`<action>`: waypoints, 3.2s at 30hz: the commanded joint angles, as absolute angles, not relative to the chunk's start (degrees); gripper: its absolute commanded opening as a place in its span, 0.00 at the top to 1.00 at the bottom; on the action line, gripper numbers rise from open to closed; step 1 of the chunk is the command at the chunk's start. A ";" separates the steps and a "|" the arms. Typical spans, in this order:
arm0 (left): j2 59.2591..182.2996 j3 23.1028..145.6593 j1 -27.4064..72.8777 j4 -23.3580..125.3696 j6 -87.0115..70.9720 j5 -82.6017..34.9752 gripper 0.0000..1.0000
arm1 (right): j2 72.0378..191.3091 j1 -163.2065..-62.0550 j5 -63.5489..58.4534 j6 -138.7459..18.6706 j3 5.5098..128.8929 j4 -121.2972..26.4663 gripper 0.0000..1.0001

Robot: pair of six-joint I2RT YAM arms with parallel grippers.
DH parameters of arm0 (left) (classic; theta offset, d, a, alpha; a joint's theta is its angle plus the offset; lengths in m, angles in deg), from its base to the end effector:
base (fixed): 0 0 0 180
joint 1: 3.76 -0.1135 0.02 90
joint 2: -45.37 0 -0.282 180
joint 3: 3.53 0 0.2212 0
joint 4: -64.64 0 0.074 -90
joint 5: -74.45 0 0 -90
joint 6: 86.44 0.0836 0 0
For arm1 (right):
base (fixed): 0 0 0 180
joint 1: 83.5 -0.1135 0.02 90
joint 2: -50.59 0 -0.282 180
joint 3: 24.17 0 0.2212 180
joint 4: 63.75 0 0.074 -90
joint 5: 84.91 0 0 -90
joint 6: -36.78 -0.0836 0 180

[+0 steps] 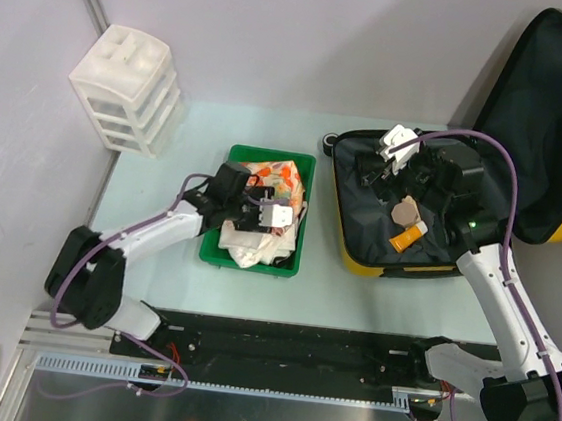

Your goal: Open, take out, and arrange the luggage

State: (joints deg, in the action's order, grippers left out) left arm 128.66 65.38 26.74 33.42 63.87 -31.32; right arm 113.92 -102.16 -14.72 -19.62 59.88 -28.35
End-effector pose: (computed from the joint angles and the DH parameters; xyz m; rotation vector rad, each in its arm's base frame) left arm 0.2550 -0.1766 0.2283 1.7488 1.5396 -0.0671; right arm 0.2259 0.1062 0.4051 -1.0090 1.5069 0.1308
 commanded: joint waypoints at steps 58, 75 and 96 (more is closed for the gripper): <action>158.67 95.19 19.97 19.99 37.64 -24.78 0.09 | 106.67 -88.43 -16.70 -20.26 59.77 -16.19 0.10; 142.06 105.72 19.44 20.07 33.80 -31.90 0.00 | 129.42 -84.04 -14.15 -22.57 59.59 -26.45 0.27; 128.17 97.38 19.35 19.90 29.75 -29.53 0.00 | 159.13 -87.72 -6.35 0.57 59.16 -60.72 0.28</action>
State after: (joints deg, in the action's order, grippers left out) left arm 132.46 97.84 19.37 19.36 32.47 -30.71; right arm 157.35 -86.57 -11.11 -0.38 58.88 -48.13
